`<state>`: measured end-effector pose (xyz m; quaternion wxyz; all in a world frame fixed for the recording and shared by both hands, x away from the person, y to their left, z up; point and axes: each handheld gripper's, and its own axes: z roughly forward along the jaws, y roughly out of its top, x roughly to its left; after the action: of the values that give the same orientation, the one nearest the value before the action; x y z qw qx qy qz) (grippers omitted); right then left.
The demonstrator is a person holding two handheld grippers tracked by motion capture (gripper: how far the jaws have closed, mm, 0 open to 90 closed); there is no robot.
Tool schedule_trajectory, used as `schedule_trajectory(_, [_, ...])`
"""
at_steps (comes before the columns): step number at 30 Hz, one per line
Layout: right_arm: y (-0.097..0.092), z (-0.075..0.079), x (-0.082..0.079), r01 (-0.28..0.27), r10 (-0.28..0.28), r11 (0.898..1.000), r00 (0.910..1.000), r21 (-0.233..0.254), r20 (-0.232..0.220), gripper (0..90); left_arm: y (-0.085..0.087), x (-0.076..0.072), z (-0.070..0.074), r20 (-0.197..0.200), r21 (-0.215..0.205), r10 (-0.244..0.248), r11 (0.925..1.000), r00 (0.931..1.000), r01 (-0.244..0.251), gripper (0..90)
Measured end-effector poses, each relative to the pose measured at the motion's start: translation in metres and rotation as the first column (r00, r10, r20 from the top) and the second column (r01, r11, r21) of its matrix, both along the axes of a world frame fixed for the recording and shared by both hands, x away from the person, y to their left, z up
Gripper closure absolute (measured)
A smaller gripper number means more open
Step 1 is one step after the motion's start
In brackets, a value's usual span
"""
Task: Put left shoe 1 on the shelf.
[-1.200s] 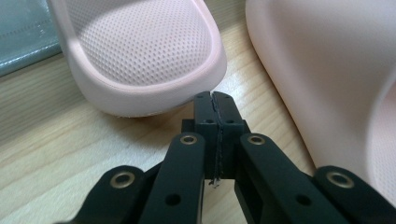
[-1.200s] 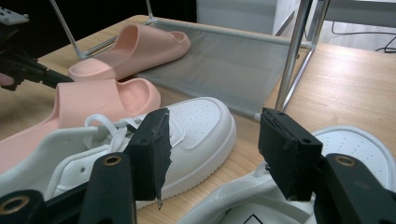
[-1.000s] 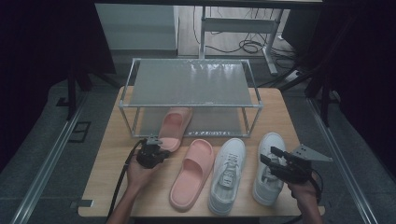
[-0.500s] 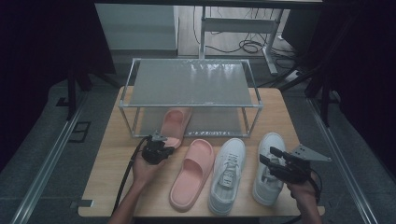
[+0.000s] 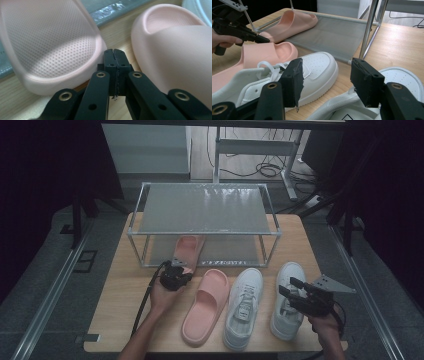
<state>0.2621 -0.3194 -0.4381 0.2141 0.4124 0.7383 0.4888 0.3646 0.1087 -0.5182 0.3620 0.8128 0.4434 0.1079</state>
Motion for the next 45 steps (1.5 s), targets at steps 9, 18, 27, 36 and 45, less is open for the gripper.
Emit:
schedule_trajectory(9, [0.000, -0.001, 0.000, -0.002, 0.002, 1.000, 1.0000, -0.001, -0.004, 43.8, 0.009, -0.010, 0.004, 0.011, 0.018, -0.015, 0.9997, 0.9998, 0.015, 90.0])
schedule_trajectory(18, [0.003, -0.001, 0.001, -0.006, 0.006, 1.000, 1.0000, -0.006, -0.006, 43.8, 0.019, -0.008, 0.000, 0.003, 0.005, 0.014, 0.9999, 0.9999, -0.014, 90.0])
schedule_trajectory(27, [0.001, -0.001, 0.001, -0.003, 0.003, 1.000, 1.0000, -0.002, -0.005, 43.8, 0.010, 0.009, 0.000, -0.004, 0.023, 0.005, 0.9997, 1.0000, -0.004, 90.0])
schedule_trajectory(36, [0.000, -0.001, 0.000, -0.002, 0.002, 1.000, 1.0000, -0.004, -0.003, 43.8, 0.001, 0.027, -0.004, 0.000, 0.009, 0.024, 0.9997, 0.9997, -0.024, 90.0])
schedule_trajectory(45, [-0.001, 0.000, 0.000, 0.000, 0.000, 1.000, 1.0000, -0.001, -0.004, 43.8, -0.003, 0.038, -0.008, 0.000, -0.005, 0.069, 0.9976, 0.9976, -0.069, 90.0])
